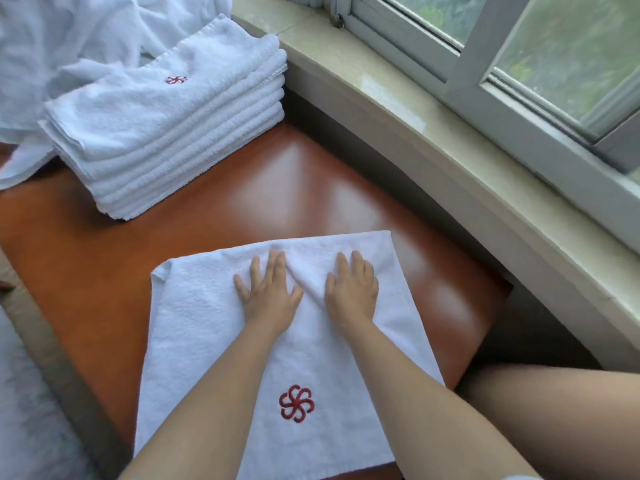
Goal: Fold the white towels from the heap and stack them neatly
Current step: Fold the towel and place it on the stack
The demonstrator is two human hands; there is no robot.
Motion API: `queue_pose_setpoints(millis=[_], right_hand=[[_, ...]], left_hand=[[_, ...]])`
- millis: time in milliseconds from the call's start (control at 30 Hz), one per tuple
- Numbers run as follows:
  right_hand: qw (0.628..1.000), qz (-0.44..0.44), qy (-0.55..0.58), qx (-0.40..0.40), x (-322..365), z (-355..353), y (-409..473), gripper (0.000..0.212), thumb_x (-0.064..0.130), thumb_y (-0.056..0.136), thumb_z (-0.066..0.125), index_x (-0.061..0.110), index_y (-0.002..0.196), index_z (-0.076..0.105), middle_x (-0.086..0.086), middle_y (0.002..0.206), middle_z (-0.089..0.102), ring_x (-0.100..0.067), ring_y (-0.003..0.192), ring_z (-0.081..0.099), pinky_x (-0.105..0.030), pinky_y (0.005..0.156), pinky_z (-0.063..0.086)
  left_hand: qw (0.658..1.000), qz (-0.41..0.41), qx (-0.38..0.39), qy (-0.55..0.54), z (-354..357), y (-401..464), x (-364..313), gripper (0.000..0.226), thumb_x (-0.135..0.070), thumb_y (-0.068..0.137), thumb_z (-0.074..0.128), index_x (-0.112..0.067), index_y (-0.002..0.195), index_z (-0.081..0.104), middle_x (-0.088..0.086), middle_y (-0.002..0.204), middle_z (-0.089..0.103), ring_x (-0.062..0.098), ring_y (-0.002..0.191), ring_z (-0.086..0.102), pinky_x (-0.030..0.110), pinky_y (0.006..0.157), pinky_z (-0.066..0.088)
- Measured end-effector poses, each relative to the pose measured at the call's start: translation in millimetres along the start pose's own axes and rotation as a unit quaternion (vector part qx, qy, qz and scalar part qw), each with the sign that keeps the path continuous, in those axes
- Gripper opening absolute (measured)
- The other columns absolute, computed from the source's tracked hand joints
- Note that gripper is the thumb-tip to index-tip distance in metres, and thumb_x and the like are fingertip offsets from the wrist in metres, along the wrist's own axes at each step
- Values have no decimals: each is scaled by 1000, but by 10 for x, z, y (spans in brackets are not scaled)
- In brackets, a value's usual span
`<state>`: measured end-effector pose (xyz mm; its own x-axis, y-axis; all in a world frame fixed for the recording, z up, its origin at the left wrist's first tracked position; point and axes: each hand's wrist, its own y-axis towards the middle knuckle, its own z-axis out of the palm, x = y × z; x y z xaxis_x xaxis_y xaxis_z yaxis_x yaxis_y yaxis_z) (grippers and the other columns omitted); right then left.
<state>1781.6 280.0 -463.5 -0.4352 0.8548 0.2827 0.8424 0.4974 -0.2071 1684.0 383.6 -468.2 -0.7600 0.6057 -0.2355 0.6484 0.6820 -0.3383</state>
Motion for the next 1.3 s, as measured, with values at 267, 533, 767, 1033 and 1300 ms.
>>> queue_pose_setpoints(millis=[267,533,767,1033,1300], right_hand=[[998,-5,-11,55,-307,-14,549,71,63,96,23,32,155,0,0,162,-16,-19,146,-23,-37,116,-15],[996,-40,-55,56,-324,-89,831,68,54,100,18,20,155,-2,-8,162,-12,-23,148,-17,-40,117,-13],[992,-81,14,97,300,149,-67,65,41,103,22,12,155,-5,-12,160,-18,-29,147,-19,-42,117,-13],[972,-130,-16,195,838,53,-105,64,22,99,33,8,154,4,-14,161,-13,-31,148,-14,-42,119,-4],[964,-163,15,209,1595,363,-535,63,14,95,31,12,154,10,-11,162,-10,-30,149,-13,-39,121,2]], left_hand=[[999,-8,15,50,103,73,-22,71,-53,89,30,-44,151,-4,-11,159,-23,21,144,-26,67,107,-12],[992,27,-58,109,144,25,105,68,-67,87,5,-44,151,-2,-9,161,-13,20,147,-16,66,110,-4],[994,1,-110,25,69,-2,138,57,-35,99,14,-17,152,25,-4,161,14,14,149,9,49,118,2],[965,-130,-218,-64,-255,-259,935,36,-13,98,48,-3,131,53,16,130,52,33,119,46,42,96,40],[872,-306,-215,-316,-637,12,1463,35,-27,100,43,2,109,62,20,109,62,39,104,56,40,85,44]])
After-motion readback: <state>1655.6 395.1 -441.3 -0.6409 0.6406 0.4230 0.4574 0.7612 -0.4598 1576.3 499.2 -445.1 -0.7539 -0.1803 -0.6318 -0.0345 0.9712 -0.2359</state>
